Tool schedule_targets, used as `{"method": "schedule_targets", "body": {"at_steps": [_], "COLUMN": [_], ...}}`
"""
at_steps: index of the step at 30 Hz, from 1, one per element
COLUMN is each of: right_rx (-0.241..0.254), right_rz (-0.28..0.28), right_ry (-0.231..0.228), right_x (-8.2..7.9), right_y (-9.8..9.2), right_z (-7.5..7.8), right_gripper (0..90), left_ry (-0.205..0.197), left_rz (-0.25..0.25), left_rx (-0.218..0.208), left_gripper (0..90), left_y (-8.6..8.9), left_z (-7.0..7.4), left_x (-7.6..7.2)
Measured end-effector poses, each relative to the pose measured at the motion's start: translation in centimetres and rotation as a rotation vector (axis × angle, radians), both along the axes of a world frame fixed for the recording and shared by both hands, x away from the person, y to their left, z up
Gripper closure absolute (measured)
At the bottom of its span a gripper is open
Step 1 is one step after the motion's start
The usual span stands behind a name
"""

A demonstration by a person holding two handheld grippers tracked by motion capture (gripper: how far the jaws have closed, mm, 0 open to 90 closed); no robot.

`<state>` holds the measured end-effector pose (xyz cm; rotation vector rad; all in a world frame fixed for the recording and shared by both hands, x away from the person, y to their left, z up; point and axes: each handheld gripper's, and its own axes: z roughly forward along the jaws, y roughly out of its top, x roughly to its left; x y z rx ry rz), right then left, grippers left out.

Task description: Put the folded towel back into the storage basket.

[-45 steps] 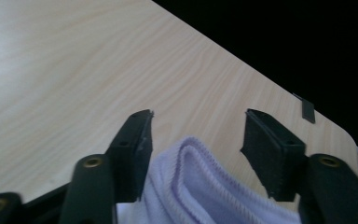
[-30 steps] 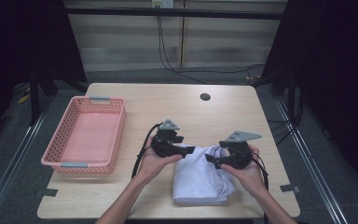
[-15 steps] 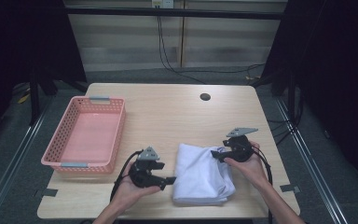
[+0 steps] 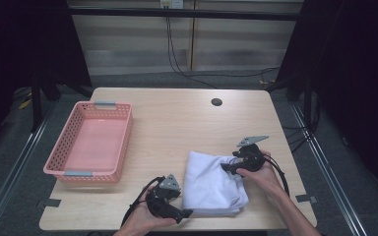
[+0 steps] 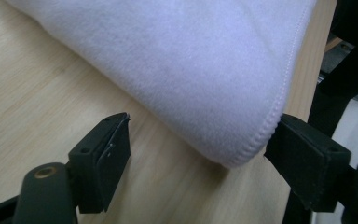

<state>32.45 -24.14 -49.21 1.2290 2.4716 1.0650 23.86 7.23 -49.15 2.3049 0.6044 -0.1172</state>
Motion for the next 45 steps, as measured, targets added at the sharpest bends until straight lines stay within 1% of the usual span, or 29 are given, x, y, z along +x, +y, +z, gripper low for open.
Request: {"method": "schedule_targets", "body": {"at_steps": [1, 5, 6, 7, 9, 11, 12, 15, 18, 19, 22, 23, 24, 26, 27, 28, 29, 30, 32, 33, 34, 35, 36, 40, 41, 42, 43, 44, 45], "right_rx": [-0.010, -0.025, -0.010, -0.012, -0.001, 0.008, 0.013, 0.026, 0.037, 0.041, 0.055, 0.059, 0.065, 0.067, 0.061, 0.060, 0.057, 0.059, 0.068, 0.070, 0.073, 0.073, 0.088, 0.094, 0.096, 0.105, 0.123, 0.127, 0.135], "right_rz": [0.010, 0.015, 0.025, 0.034, 0.036, 0.052, 0.058, 0.088, 0.108, 0.115, 0.132, 0.133, 0.134, 0.132, 0.128, 0.130, 0.128, 0.125, 0.119, 0.116, 0.117, 0.117, 0.118, 0.112, 0.113, 0.106, 0.101, 0.098, 0.096], "right_ry": [0.001, 0.044, 0.053, 0.066, 0.077, 0.084, 0.086, 0.104, 0.126, 0.128, 0.139, 0.142, 0.144, 0.142, 0.142, 0.137, 0.135, 0.136, 0.137, 0.135, 0.139, 0.139, 0.135, 0.126, 0.123, 0.117, 0.106, 0.098, 0.095], "right_x": [0.0, -0.2, -0.2, -0.2, -0.2, -0.2, -0.3, -0.4, -0.6, -0.6, -0.5, -0.5, -0.5, -0.6, -0.6, -0.6, -0.6, -0.6, -0.6, -0.6, -0.6, -0.6, -0.5, -0.4, -0.3, -0.3, -0.1, -0.1, 0.0], "right_y": [0.0, -0.1, -0.2, -0.2, -0.4, -0.3, -0.3, -0.3, -0.1, -0.1, -0.1, -0.1, -0.1, -0.1, 0.0, 0.0, 0.0, 0.0, 0.0, 0.1, 0.1, 0.1, 0.3, 0.4, 0.4, 0.3, 0.1, 0.1, 0.0], "right_z": [0.0, -0.2, -0.3, -0.3, -0.4, -0.3, -0.3, -0.2, -0.1, -0.2, -0.2, -0.2, -0.1, -0.1, 0.0, 0.0, 0.1, 0.2, 0.3, 0.3, 0.4, 0.4, 0.7, 1.3, 1.5, 1.7, 2.3, 2.5, 2.7], "right_gripper": [23.7, 23.8, 24.0, 24.4, 24.5, 32.1, 33.1, 41.4, 51.1, 54.5, 60.4, 63.6, 64.7, 66.5, 66.9, 67.3, 67.7, 68.0, 68.3, 68.5, 68.5, 68.5, 68.9, 69.0, 69.0, 69.0, 69.1, 69.1, 69.1], "left_ry": [-0.002, -0.022, -0.023, -0.035, -0.070, -0.085, -0.084, -0.072, -0.045, -0.037, -0.009, -0.008, -0.007, 0.005, -0.001, 0.009, -0.002, 0.001, 0.001, -0.003, -0.009, -0.009, 0.002, -0.005, -0.009, -0.028, -0.038, -0.038, -0.044], "left_rz": [-0.003, -0.004, -0.014, -0.015, -0.003, -0.024, -0.018, -0.039, -0.046, -0.058, -0.041, -0.046, -0.045, -0.045, -0.035, -0.046, -0.033, -0.049, -0.048, -0.056, -0.045, -0.045, -0.054, -0.050, -0.047, -0.053, -0.052, -0.052, -0.050], "left_rx": [-0.005, -0.004, 0.007, 0.007, 0.031, 0.054, 0.049, 0.043, 0.029, 0.040, 0.007, 0.021, 0.005, -0.004, 0.012, -0.016, -0.002, -0.031, -0.056, -0.065, -0.072, -0.072, -0.096, -0.119, -0.127, -0.124, -0.142, -0.142, -0.148], "left_gripper": [23.3, 24.6, 24.8, 27.0, 35.8, 44.1, 50.1, 62.5, 69.8, 70.8, 72.7, 72.9, 73.1, 73.3, 73.4, 73.5, 73.6, 73.7, 73.9, 74.3, 74.4, 74.4, 74.4, 74.4, 74.5, 74.4, 74.5, 74.4, 74.4], "left_y": [-0.2, -0.7, -0.8, -1.0, -1.3, -1.3, -1.4, -1.3, -1.2, -1.1, -1.1, -1.0, -1.0, -0.9, -0.8, -0.7, -0.7, -0.6, -0.4, -0.3, -0.2, -0.2, -0.1, 0.0, 0.1, 0.0, -0.1, -0.1, -0.1], "left_z": [-0.1, -0.2, -0.1, -0.2, -0.1, 0.1, 0.1, 0.1, 0.0, 0.1, -0.1, 0.0, 0.0, 0.0, 0.1, 0.0, 0.2, 0.3, 0.7, 0.8, 1.0, 1.0, 1.1, 1.7, 1.9, 2.1, 2.5, 2.5, 3.1], "left_x": [0.0, 0.0, -0.1, -0.2, -0.4, -0.4, -0.4, -0.4, -0.1, 0.1, 0.2, 0.3, 0.3, 0.4, 0.4, 0.5, 0.4, 0.5, 0.3, 0.2, 0.1, 0.1, 0.2, 0.3, 0.3, 0.3, 0.3, 0.3, 0.5]}}
